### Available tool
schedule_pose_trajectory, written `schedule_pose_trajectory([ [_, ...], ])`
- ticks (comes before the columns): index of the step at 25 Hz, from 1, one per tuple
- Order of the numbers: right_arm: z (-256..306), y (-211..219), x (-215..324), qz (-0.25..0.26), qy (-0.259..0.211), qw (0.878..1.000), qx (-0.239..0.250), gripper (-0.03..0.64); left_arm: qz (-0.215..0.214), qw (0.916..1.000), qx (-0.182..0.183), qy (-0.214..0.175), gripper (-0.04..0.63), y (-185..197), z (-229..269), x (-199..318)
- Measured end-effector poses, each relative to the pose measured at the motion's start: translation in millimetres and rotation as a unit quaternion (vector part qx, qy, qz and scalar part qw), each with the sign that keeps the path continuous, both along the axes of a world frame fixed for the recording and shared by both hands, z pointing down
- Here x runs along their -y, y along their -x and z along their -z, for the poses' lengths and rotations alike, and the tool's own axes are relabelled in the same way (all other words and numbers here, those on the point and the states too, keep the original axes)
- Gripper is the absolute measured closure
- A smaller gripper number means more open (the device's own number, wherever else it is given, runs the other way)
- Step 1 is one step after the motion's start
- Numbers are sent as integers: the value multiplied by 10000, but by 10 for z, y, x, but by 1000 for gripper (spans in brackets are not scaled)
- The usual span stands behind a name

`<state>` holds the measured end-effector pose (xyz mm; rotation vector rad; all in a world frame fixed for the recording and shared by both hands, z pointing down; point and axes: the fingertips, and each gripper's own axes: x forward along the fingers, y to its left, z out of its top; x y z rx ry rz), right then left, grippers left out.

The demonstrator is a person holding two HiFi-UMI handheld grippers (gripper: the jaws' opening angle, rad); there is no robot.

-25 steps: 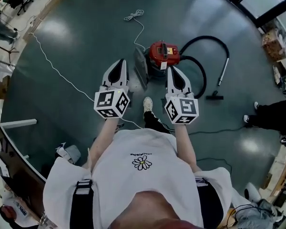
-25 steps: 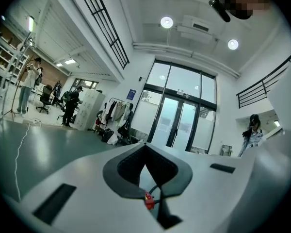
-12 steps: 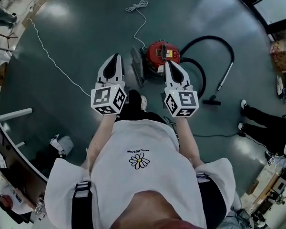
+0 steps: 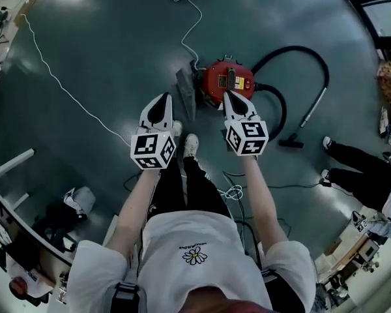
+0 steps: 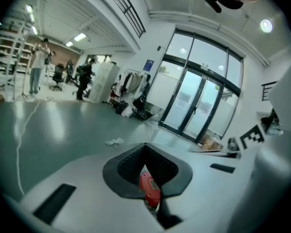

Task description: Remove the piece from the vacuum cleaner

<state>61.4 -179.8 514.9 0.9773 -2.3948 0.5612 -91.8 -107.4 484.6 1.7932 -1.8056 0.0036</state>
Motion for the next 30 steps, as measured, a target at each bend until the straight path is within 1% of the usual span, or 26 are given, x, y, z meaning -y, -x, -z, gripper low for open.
schedule_pose_trajectory([
  [1,-302,65,163,91,-55,9995,-282,606,-258,9990,-344,76,595,-31,-293,146],
  [2,-597,143,332,221,-177,9978,-595,606,-455,9956,-801,193,595,-60,-615,294],
  [3,-886,216,462,358,-273,9951,-875,606,-562,9895,-1270,391,595,-94,-953,404],
  [4,-1164,270,532,482,-287,9926,-1073,606,-633,9820,-1653,657,595,-147,-1293,458],
  [5,-1425,304,558,590,-232,9909,-1188,606,-722,9740,-1930,944,488,-227,-1625,472],
  [6,-1661,323,574,685,-152,9896,-1253,606,-811,9665,-2122,1195,452,-313,-1932,483],
  [7,-1871,327,600,764,-72,9883,-1320,606,-849,9610,-2238,1388,407,-380,-2211,516],
  [8,-2058,315,637,819,10,9865,-1421,606,-822,9582,-2263,1547,342,-411,-2464,569],
  [9,-2223,294,676,851,96,9842,-1549,606,-743,9578,-2194,1704,336,-402,-2690,630],
  [11,-2488,241,736,870,258,9794,-1804,606,-524,9591,-1914,2018,336,-305,-3052,744],
  [12,-2597,217,754,877,341,9771,-1907,606,-425,9581,-1786,2199,336,-254,-3208,782],
  [13,-2698,199,761,900,435,9751,-1981,606,-365,9548,-1701,2408,336,-222,-3355,806],
  [15,-2876,189,747,1042,653,9702,-2087,606,-382,9435,-1699,2819,336,-233,-3589,824],
  [17,-3036,197,693,1324,950,9608,-2244,606,-367,9347,-1805,3040,336,-270,-3714,845],
  [19,-3164,207,624,1555,1412,9477,-2402,606,-244,9282,-1832,3231,336,-261,-3822,850],
  [21,-3176,184,631,1534,1729,9401,-2504,606,-115,9210,-1796,3455,336,-251,-3955,849],
  [23,-3163,141,650,1560,1818,9330,-2686,606,16,9169,-1936,3489,336,-276,-4053,896],
  [25,-3197,171,605,1739,1850,9242,-2852,606,199,9142,-2265,3355,336,-250,-4098,977],
  [27,-3245,197,520,1863,1956,9167,-2944,606,352,9092,-2551,3271,337,-232,-4113,1056],
  [28,-3258,186,497,1873,1963,9148,-2993,606,374,9071,-2591,3297,336,-252,-4126,1074],
  [30,-3256,171,507,1860,1804,9164,-3051,606,272,9046,-2456,3474,336,-331,-4178,1058],
])
